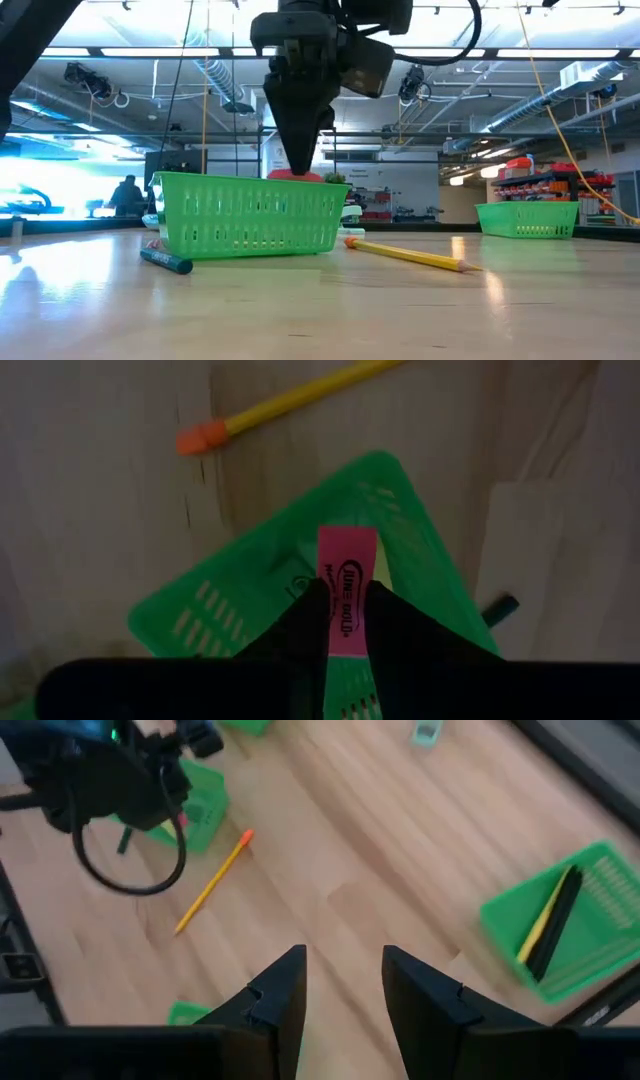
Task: Sort crayons/erasers/pens/pencils in bins
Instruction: Put the pink eraser into the bottom left green bin, then put the yellow pencil into the bottom right green bin
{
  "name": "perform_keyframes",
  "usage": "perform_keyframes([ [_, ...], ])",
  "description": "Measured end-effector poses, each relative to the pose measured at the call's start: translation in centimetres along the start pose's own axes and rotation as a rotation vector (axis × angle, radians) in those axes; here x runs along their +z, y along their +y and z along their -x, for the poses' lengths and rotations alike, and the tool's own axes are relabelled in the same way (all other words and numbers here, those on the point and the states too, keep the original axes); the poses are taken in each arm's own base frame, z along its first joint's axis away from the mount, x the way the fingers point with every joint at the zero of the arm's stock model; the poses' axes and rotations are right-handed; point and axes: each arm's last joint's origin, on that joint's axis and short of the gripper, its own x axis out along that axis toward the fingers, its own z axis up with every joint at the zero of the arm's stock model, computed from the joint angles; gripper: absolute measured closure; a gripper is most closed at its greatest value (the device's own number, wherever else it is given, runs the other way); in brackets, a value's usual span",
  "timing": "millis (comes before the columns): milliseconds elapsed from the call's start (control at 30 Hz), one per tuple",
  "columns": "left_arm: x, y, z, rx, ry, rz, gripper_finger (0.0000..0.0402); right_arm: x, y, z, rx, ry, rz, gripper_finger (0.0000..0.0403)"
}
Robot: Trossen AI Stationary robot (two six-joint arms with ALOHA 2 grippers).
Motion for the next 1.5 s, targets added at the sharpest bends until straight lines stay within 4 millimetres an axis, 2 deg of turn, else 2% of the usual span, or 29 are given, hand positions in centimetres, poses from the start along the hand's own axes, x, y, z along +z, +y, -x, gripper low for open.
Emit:
perform_keyframes([
  [200,-0.1,-0.7,-0.2,0.018,0.001,0.042,0.0333,-0.1,-1.3,1.0,-0.003,-0.084,0.049,0.0265],
  [367,-1.4,-1.1,-0.8,0.028,0.091,0.033,0.0338,-0.1,-2.1,1.6,-0.018,-0.145,0.072,0.0265],
  [533,-1.5,-1.4,-1.5,0.027,0.089,0.017,0.0338,0.1,-2.3,1.7,-0.053,-0.201,0.076,0.0265],
  [667,-2.3,-1.6,-2.9,0.032,0.125,0.008,0.0332,0.1,-2.0,1.5,-0.06,-0.199,0.074,0.0265],
  [900,-3.7,-1.4,-4.7,0.031,0.156,-0.036,0.0336,0.3,-1.8,1.3,-0.091,-0.241,-0.007,0.0265],
  [1033,-4.3,-1.2,-5.2,0.034,0.197,-0.039,0.0324,0.5,-1.7,1.1,-0.143,-0.298,-0.009,0.0265],
  [1500,-4.5,-1.1,-4.3,0.033,0.185,-0.034,0.0284,0.8,-0.7,0.3,-0.139,-0.315,-0.275,0.0265],
])
